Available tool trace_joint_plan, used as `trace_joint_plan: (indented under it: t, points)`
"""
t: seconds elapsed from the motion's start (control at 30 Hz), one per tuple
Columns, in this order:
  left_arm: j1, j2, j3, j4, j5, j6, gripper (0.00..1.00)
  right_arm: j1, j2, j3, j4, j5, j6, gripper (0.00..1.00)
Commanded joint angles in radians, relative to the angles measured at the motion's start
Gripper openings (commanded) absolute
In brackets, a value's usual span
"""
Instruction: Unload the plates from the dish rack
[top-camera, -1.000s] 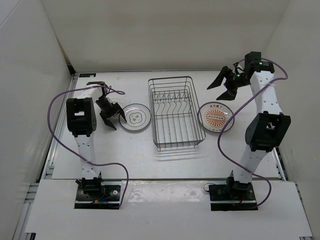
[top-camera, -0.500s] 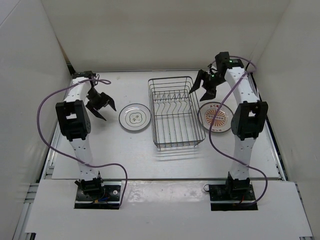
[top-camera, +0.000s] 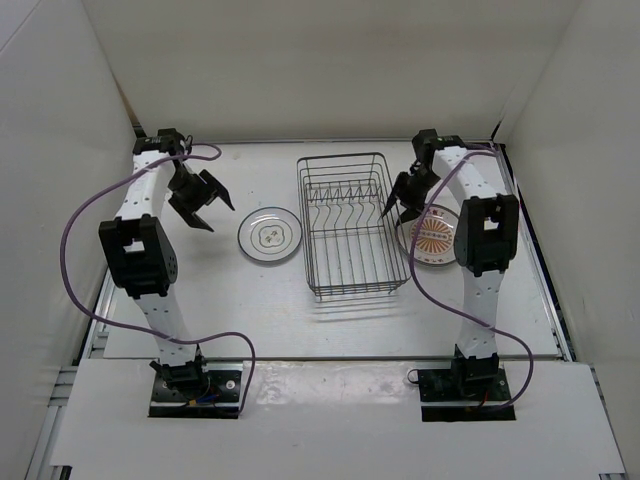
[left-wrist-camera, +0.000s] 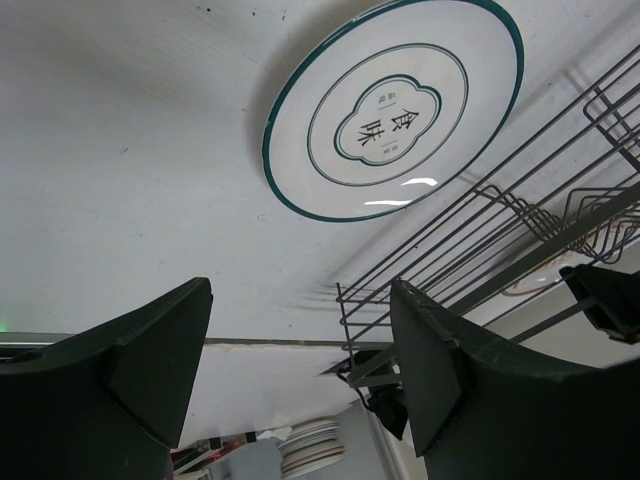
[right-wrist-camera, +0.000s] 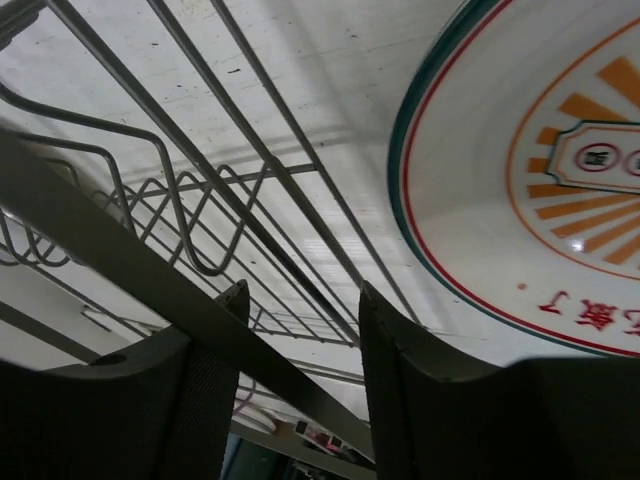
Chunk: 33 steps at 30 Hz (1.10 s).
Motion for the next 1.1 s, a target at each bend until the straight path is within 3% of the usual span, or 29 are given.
trace_joint_plan:
  t: [0.0,0.37,0.43,0.5,0.57,0.67,0.77,0.83,1.0,1.07]
  points:
    - [0.022,-0.015,0.031,-0.071,0.055,0.034,0.83,0.012,-0.060,-0.073,0.076,0.024,0.105,0.49]
    - [0.076,0.011,0.006,-0.074,0.153,-0.020,0.86,0.047,-0.081,-0.051,0.083,0.021,0.143,0.49]
    - [0.075,0.010,0.013,-0.076,0.146,-0.017,0.87,0.049,-0.100,-0.055,0.101,0.022,0.159,0.55]
    - [0.075,0.010,0.014,-0.077,0.135,-0.009,0.87,0.049,-0.110,-0.045,0.100,0.053,0.148,0.68]
    - [0.075,0.007,0.022,-0.071,0.121,-0.001,0.87,0.038,-0.114,0.042,0.043,0.090,0.134,0.73]
    - [0.076,0.002,0.025,-0.067,0.092,0.023,0.92,0.026,-0.110,0.223,-0.055,0.193,0.067,0.90]
    - [0.076,-0.007,0.025,-0.056,0.057,0.057,1.00,0.014,-0.145,0.251,-0.104,0.239,0.001,0.90]
    - [0.075,-0.018,0.019,-0.047,0.043,0.089,1.00,0.006,-0.189,0.222,-0.118,0.255,-0.019,0.90]
    - [0.073,-0.137,-0.075,0.021,0.035,0.186,1.00,-0.006,-0.409,-0.060,-0.109,0.366,-0.047,0.90]
    - [0.064,-0.169,-0.120,-0.005,-0.027,0.200,1.00,-0.012,-0.483,-0.169,-0.092,0.389,-0.091,0.90]
